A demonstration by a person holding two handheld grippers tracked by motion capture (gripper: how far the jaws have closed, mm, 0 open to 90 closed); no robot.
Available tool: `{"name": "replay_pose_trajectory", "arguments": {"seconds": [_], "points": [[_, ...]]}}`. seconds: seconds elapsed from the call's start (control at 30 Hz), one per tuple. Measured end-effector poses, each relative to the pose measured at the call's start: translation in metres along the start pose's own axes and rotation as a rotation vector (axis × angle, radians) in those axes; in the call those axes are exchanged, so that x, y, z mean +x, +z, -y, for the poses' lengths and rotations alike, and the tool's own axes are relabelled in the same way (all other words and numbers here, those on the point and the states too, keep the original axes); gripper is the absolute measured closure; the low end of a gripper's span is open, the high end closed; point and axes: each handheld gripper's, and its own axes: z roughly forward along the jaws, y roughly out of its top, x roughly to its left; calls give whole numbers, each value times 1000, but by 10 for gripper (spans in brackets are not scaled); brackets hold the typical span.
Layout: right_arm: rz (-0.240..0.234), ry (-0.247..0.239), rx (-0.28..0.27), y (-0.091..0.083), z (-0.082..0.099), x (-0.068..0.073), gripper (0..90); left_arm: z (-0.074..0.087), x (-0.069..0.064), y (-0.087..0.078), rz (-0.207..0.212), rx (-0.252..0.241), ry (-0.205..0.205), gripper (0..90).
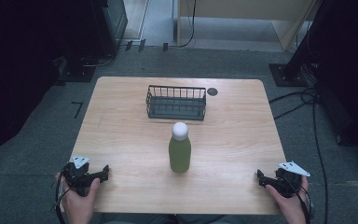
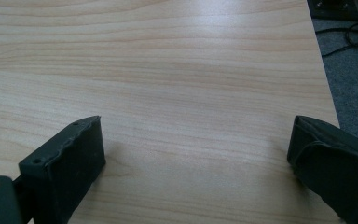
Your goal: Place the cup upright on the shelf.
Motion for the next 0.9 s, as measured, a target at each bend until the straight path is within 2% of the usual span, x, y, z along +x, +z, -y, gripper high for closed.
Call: {"name": "replay_pose_trajectory", "arguments": {"seconds": [0.13, 0.23, 0.9], "points": [[-13, -25, -2, 2, -2, 4, 31, 0, 0, 0, 0, 0, 0, 0], [22, -56, -3, 2, -5, 13, 25, 0, 0, 0, 0, 0, 0, 0], [-69, -143, -46, 2, -40, 72, 25, 0, 0, 0, 0, 0, 4, 0]]}}
